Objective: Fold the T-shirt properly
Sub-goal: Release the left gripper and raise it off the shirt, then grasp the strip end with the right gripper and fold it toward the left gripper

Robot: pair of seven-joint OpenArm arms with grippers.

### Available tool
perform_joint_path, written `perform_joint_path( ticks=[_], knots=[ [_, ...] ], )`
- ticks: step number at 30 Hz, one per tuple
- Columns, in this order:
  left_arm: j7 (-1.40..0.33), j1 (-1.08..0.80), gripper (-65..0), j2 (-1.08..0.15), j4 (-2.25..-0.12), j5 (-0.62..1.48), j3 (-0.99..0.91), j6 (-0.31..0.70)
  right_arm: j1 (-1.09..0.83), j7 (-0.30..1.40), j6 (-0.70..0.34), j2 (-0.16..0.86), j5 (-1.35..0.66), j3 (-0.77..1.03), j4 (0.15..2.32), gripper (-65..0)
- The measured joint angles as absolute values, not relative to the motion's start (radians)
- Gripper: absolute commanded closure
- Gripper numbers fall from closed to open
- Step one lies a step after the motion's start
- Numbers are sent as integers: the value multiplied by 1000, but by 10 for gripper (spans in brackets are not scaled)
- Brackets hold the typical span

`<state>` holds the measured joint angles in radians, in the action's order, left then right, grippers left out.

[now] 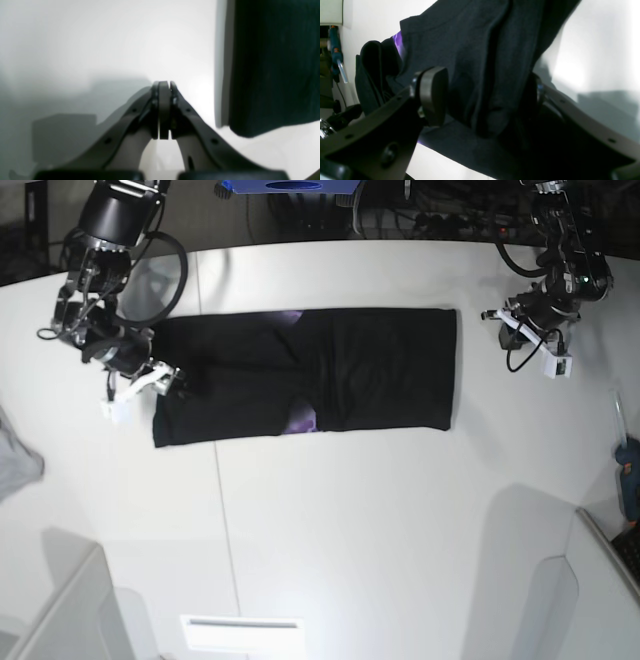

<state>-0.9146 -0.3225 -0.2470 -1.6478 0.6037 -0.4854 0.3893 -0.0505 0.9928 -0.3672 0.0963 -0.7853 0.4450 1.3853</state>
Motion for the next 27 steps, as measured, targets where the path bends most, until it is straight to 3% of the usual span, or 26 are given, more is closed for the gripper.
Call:
perform_joint_path(
  ticks=[2,7,13,18,27],
  knots=[
    [-914,-300,0,-247,-1616,603,-462,389,-50,994,-368,99,-775,445,1384,-285],
    [-893,-234,0,-252,-1560,619,-355,383,-56,978,-364,97,-754,440,1377,0],
    [-874,-162,0,-255,-1505,632,-231,381,-56,973,-364,127,-751,435,1379,0],
    [-858,-127,0,-252,-1501,639,-115,288,-67,997,-355,138,-722,436,1472,0],
    [-871,-95,0,-185,-1504,635,15,287,-79,1056,-296,142,-717,436,1671,0]
  ],
)
